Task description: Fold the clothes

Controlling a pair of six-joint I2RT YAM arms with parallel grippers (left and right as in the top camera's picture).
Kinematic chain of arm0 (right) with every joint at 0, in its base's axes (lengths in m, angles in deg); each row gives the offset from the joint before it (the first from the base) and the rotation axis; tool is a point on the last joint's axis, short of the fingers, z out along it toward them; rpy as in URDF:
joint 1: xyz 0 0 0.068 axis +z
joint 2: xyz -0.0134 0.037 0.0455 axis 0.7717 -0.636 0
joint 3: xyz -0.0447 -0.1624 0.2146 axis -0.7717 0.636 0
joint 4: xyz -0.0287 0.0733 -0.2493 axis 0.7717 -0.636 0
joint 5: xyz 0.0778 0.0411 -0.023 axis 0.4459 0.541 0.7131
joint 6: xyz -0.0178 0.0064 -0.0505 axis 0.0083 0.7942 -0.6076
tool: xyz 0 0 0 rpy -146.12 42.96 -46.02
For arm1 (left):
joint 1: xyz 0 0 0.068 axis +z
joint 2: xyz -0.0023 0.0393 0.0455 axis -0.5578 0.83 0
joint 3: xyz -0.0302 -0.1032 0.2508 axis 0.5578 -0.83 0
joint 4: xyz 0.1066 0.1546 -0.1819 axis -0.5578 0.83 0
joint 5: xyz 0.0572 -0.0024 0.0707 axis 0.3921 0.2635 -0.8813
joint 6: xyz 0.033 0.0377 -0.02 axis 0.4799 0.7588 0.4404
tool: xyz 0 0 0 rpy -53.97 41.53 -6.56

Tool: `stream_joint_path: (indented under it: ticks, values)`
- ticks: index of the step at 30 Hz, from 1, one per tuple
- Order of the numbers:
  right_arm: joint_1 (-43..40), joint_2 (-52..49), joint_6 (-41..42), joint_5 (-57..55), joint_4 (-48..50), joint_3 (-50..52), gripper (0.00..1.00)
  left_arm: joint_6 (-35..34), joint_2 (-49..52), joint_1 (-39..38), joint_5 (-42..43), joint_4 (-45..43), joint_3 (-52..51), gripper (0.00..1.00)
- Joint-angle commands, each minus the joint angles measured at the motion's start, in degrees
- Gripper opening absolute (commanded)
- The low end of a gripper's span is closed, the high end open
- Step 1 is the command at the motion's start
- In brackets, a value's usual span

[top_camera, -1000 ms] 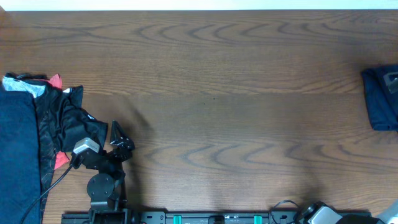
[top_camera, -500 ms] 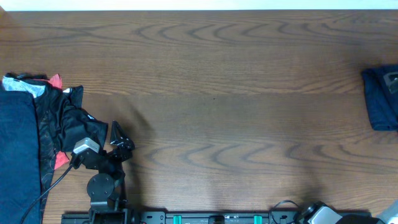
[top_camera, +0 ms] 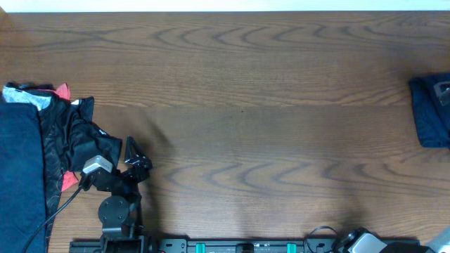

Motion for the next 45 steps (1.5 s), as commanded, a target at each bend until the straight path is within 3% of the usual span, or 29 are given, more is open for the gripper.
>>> stream_joint_path:
  ticks: [1, 7, 13, 16, 22, 29, 39, 45]
  values:
    - [0.42, 0.24, 0.42, 0.37, -0.09, 0.02, 0.99, 0.94, -0.31, 0.20, -0.63, 2.32, -1.05, 0.80]
    - [0.70, -0.33, 0.39, -2.64, -0.02, 0.02, 0.99, 0.94, -0.31, 0.20, -0.63, 2.32, -1.05, 0.80]
    - [8.26, -0.68, 0.39, -11.78, -0.09, 0.02, 0.99, 0.94, -0.31, 0.20, -0.63, 2.34, -1.05, 0.80]
    - [15.41, -0.42, 0.39, -14.21, -0.04, 0.02, 0.99, 0.94, -0.31, 0.20, -0.63, 2.32, -1.05, 0.80]
    - [34.88, -0.26, 0.39, -31.04, 2.34, 0.02, 0.99, 0.94, -0.31, 0.20, -0.63, 2.32, -1.05, 0.80]
    - [53.66, 1.40, 0.42, -40.52, 12.48, 0.02, 0.99, 0.94, -0.31, 0.20, -0.63, 2.34, -1.05, 0.80]
    - [55.32, 14.73, 0.39, -35.45, 17.81, 2.43, 0.99, 0.92, -0.31, 0.20, -0.63, 2.32, -1.05, 0.80]
    - [55.30, 30.47, 0.42, -37.07, 21.44, 14.64, 0.99, 0.92, -0.31, 0.20, -0.63, 2.32, -1.05, 0.80]
